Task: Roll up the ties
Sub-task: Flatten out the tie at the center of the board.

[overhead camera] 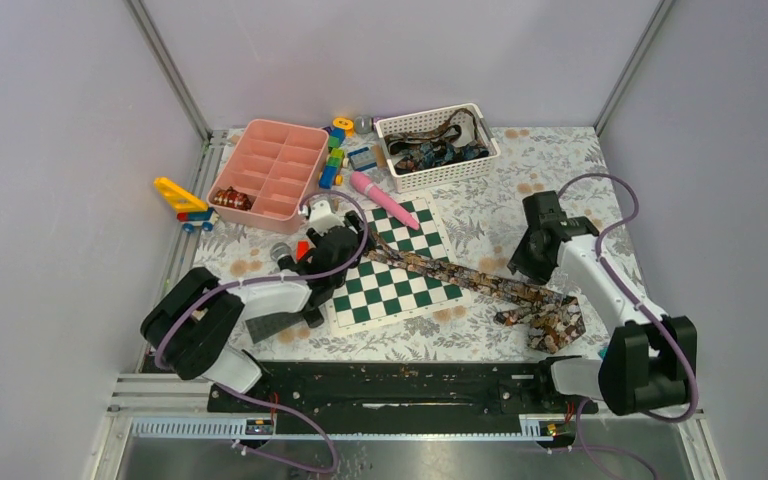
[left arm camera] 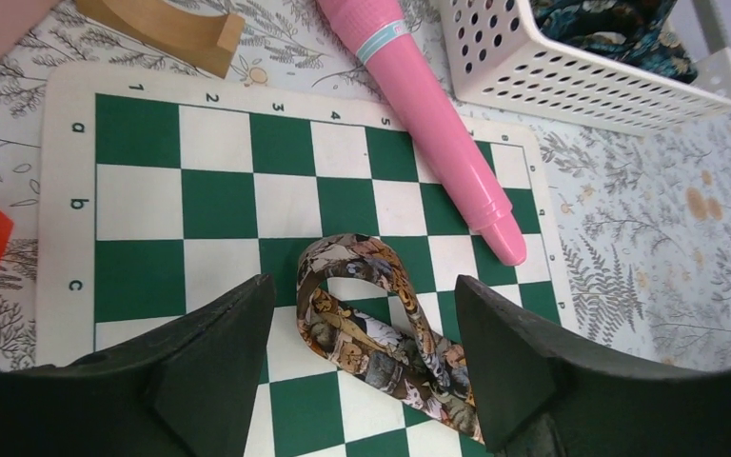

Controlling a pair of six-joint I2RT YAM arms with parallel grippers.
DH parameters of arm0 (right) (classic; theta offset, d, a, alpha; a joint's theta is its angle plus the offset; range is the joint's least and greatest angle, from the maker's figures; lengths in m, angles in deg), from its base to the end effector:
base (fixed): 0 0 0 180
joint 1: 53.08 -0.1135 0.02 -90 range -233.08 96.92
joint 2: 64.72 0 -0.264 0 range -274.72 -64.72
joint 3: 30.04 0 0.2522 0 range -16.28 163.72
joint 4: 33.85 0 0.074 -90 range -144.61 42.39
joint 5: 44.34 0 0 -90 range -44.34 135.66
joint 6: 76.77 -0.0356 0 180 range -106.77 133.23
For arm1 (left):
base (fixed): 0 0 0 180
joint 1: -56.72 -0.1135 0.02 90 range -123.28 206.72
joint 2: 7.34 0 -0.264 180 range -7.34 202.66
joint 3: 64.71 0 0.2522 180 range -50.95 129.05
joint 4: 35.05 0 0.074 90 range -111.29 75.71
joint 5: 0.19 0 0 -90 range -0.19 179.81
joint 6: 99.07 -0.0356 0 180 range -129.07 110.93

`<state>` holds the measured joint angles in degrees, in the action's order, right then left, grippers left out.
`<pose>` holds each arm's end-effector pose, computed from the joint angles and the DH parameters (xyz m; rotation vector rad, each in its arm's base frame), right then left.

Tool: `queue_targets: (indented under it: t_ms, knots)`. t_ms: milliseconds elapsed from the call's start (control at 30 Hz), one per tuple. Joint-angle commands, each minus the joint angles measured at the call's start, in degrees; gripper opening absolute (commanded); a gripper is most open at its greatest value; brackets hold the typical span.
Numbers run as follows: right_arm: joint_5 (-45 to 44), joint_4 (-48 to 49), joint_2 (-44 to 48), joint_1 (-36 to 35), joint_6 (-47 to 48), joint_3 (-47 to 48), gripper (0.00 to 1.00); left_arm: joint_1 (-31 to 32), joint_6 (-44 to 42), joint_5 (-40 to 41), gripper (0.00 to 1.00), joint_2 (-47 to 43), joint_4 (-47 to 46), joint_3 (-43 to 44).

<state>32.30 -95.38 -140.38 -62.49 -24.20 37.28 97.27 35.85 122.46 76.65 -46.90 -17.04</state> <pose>0.2396 0.0314 0.2307 0.7151 2.6318 -0.1007 0.2330 -0.1741 0.1836 -0.4341 1.9016 -0.4248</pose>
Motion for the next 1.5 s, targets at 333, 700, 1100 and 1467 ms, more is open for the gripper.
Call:
queue_targets:
  t_ms: [333, 700, 1100, 1467]
  knots:
    - [19.6, 17.7, 1.0, -6.1, 3.8, 1.5, 0.44, -1.0, 0.9, 4.1, 0.7, 9.5, 15.0, 16.2]
    - [21.2, 19.7, 0.4, -6.2, 3.9, -0.6, 0.44, -2.4, 5.2, 2.6, 0.67, 13.2, 22.2, 18.6]
    - [21.6, 20.1, -0.4, -6.1, 4.4, -1.3, 0.44, -3.2, 6.5, -2.0, 0.58, 13.3, 18.9, 16.3]
    - [23.0, 21.1, -1.4, -6.1, 4.4, -1.5, 0.44, -3.3, 7.6, -4.8, 0.61, 11.5, 17.3, 13.9]
